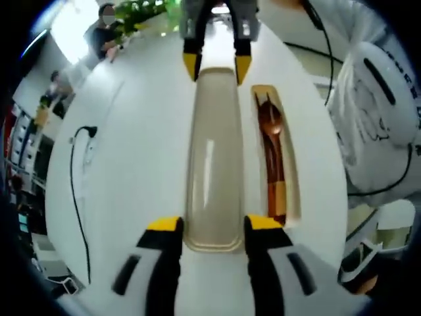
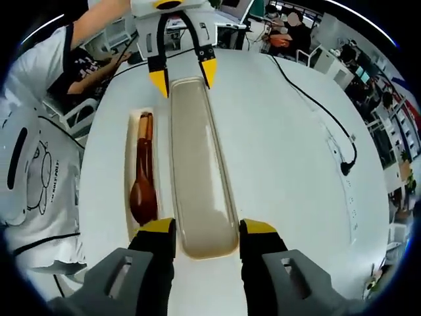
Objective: Arrange the utensils inside the cutlery case until each visible utensil rests in its matching compartment.
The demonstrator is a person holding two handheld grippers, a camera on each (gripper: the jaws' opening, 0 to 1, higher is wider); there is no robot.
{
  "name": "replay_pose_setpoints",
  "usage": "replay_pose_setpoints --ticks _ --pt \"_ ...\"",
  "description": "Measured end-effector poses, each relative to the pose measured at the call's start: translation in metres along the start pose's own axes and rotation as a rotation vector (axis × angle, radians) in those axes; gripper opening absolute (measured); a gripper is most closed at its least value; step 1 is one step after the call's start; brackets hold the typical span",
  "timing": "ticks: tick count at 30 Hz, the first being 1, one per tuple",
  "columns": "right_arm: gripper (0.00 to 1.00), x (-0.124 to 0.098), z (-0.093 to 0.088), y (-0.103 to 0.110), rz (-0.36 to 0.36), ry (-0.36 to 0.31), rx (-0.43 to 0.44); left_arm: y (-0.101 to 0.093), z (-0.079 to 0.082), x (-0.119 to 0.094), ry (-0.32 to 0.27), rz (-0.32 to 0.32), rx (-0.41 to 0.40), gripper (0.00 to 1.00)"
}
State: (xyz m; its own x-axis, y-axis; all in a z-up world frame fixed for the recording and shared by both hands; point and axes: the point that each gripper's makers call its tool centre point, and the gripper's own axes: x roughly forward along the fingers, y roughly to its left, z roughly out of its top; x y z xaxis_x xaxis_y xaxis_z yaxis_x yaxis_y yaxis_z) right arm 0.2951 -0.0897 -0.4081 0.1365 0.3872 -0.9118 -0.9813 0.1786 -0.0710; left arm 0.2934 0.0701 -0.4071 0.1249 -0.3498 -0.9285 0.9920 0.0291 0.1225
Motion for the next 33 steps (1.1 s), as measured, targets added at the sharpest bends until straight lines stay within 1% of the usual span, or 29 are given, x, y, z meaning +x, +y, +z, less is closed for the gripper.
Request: replay_pose_setpoints --ticks 1,2,6,9,13,17,24,29,33 --pt "0.38 -0.001 -0.001 0.002 -0.001 0.007 0.000 -0.003 0.003 -0.002 -0.015 0.013 0.014 0.39" --pt "0.38 -0.003 -0.002 0.005 -0.008 0.006 -0.008 -0.006 0.003 -0.003 -0.013 0.004 -0.003 0.39" --pt "0.38 -0.009 -0.001 0.016 -0.006 -0.004 -0.015 -0.019 0.002 -0.008 -0.026 0.014 -0.002 0.39" --pt "0.38 -0.012 0.002 0.023 -0.002 -0.013 -0.025 -0.027 0.002 -0.009 -0.022 0.014 -0.009 0.39" --pt "0.38 -0.010 -0.002 0.031 0.012 0.005 -0.033 -0.039 0.003 -0.009 -0.010 0.014 -0.008 0.39" --pt "0.38 -0.006 -0.008 0.038 0.007 0.004 -0.037 -0.042 0.001 -0.003 -0.003 0.022 -0.010 0.39" --pt "0.38 0.008 -0.023 0.046 0.014 0.016 -0.030 -0.050 0.001 0.012 -0.019 0.016 -0.015 0.39" --pt "0.39 0.012 -0.024 0.051 0.025 -0.003 -0.029 -0.055 -0.003 0.017 -0.012 0.000 -0.021 0.39" --pt "0.39 0.014 -0.026 0.048 0.026 -0.016 -0.030 -0.053 -0.003 0.019 -0.023 0.003 -0.031 0.39"
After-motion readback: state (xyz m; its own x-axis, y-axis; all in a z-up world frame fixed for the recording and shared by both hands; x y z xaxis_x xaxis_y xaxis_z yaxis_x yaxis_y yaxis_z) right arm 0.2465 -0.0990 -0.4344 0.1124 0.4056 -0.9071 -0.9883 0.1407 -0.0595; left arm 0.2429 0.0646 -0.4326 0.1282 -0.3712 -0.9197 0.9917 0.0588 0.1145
